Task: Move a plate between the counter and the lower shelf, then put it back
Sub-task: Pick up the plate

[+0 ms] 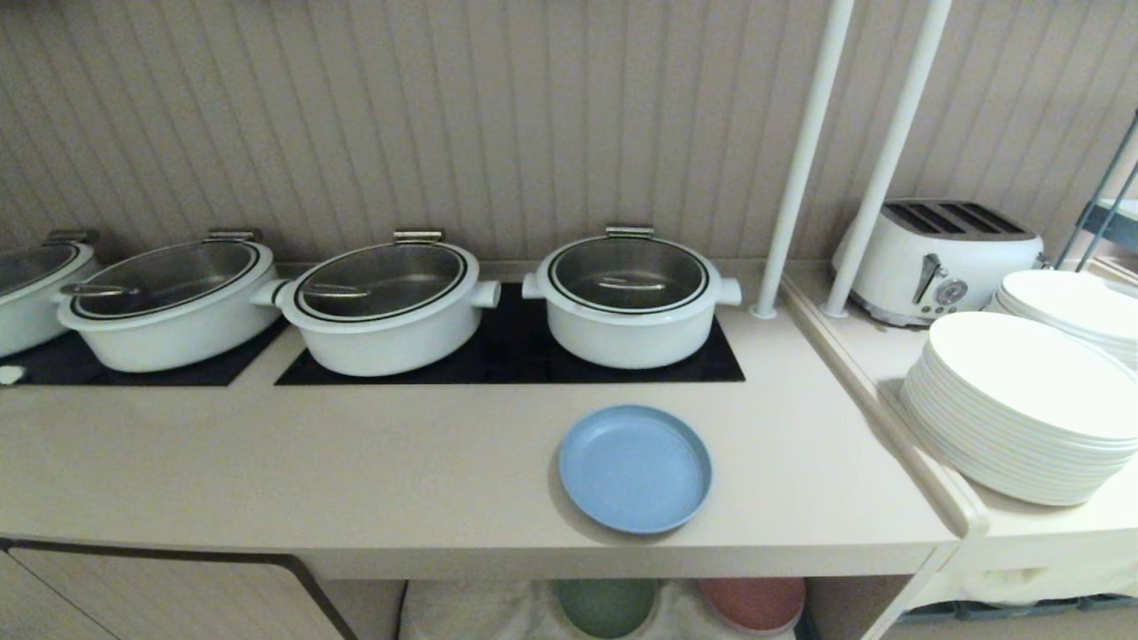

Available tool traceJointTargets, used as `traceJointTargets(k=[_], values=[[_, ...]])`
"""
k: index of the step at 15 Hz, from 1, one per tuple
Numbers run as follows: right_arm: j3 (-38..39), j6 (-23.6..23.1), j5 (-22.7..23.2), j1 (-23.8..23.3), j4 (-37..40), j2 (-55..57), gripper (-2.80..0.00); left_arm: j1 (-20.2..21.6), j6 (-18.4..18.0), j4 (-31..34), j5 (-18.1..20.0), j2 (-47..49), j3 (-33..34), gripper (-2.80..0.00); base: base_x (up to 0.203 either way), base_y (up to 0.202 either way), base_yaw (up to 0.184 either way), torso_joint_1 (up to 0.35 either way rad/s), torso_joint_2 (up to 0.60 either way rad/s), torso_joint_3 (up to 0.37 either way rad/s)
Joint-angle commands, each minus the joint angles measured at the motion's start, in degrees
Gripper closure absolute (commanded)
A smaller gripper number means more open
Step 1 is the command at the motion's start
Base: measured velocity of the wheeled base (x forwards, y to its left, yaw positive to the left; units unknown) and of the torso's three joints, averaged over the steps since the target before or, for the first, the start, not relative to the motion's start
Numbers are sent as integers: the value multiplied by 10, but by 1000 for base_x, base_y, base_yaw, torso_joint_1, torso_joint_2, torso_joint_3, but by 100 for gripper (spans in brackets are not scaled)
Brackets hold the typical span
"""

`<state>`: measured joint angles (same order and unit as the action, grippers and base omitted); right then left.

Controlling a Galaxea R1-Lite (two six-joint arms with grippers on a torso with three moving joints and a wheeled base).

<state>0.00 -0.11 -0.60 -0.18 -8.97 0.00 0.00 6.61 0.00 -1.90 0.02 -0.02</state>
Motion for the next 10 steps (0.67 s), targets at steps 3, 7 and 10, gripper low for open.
traceJointTargets(k=[3, 7, 10], values=[[0, 1, 0, 0, -1, 0, 0, 0, 1, 0, 0, 0, 0, 0, 0, 0, 0, 0, 0, 0], [0, -4, 0, 0, -1, 0, 0, 0, 1, 0, 0, 0, -1, 0, 0, 0, 0, 0, 0, 0], [0, -2, 0, 0, -2, 0, 0, 0, 1, 0, 0, 0, -1, 0, 0, 0, 0, 0, 0, 0]])
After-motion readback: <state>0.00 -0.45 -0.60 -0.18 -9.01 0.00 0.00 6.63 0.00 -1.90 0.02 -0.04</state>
